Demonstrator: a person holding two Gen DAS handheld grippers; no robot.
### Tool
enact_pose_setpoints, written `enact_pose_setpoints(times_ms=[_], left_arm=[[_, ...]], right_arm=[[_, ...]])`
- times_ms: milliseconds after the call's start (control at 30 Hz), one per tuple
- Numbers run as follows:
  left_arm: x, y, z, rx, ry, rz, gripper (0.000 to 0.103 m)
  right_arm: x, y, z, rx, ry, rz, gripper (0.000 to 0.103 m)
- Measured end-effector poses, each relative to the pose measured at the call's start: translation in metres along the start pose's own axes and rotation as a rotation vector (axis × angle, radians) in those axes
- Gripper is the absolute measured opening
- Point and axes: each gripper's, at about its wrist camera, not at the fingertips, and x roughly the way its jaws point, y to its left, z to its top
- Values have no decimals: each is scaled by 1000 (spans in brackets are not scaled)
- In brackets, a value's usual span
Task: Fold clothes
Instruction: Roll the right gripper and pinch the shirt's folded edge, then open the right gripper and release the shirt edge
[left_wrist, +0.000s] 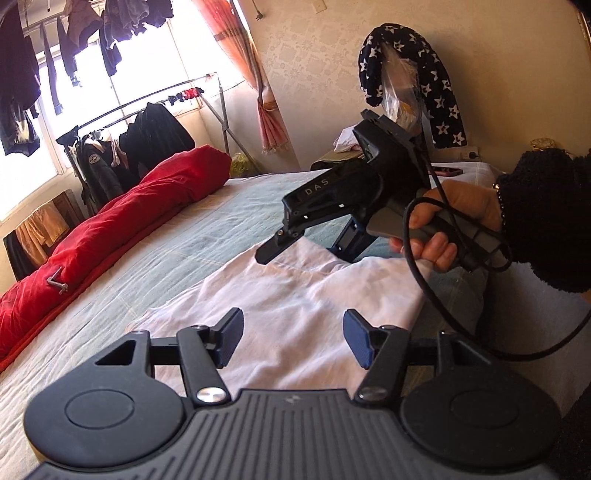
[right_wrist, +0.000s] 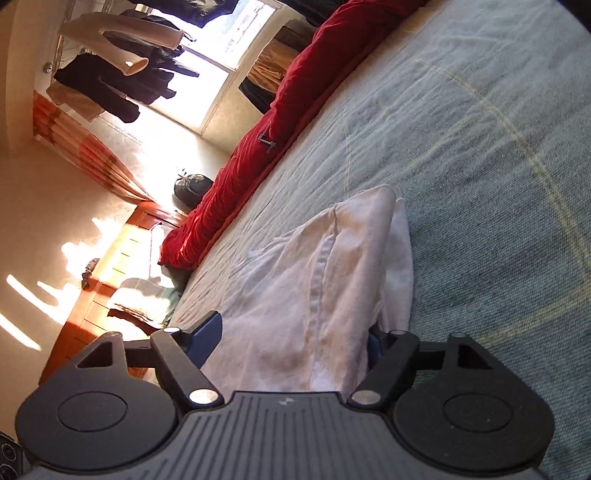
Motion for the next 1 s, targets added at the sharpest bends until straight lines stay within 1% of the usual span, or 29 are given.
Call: enact_pose_setpoints(times_ms=[33,67,100,167,267,333,400,500,567,633,733,800,933,1000], left_arm=[[1,4,-2,-19,9,4,61],[2,8,-4,-42,21,8,61],[3,12,-5,-62,29,15,61],[4,17,-7,-75,33,33,61],[5,23,-8,-83,31,45,61],[7,26,-8,-79,35,53,61],[8,27,-9,-68,38,69,61],[7,29,-10,-64,35,74,61],[7,30,-11,-65,40,73,62],[9,31,-13,-64,48,73,62],[12,32,-14,-72,65,66,62],[12,32,-16,-80,69,60,62],[10,30,-21,-82,77,56,62],[8,31,-22,-80,79,56,62]], right_arm=[[2,2,0,-39,5,-43,48],[4,6,0,-78,10,-88,29],[6,10,1,-115,13,-129,22],[8,21,4,-186,20,-165,19],[11,39,10,-285,28,-198,17],[11,47,18,-308,28,-191,17],[13,49,27,-288,36,-197,17],[21,37,27,-247,71,-239,19],[23,27,22,-218,89,-251,22],[17,22,18,-179,85,-232,24],[5,20,12,-125,83,-197,38],[-4,18,7,-108,87,-180,41],[-22,16,-6,-44,91,-153,41],[-29,16,-13,-28,94,-152,28]])
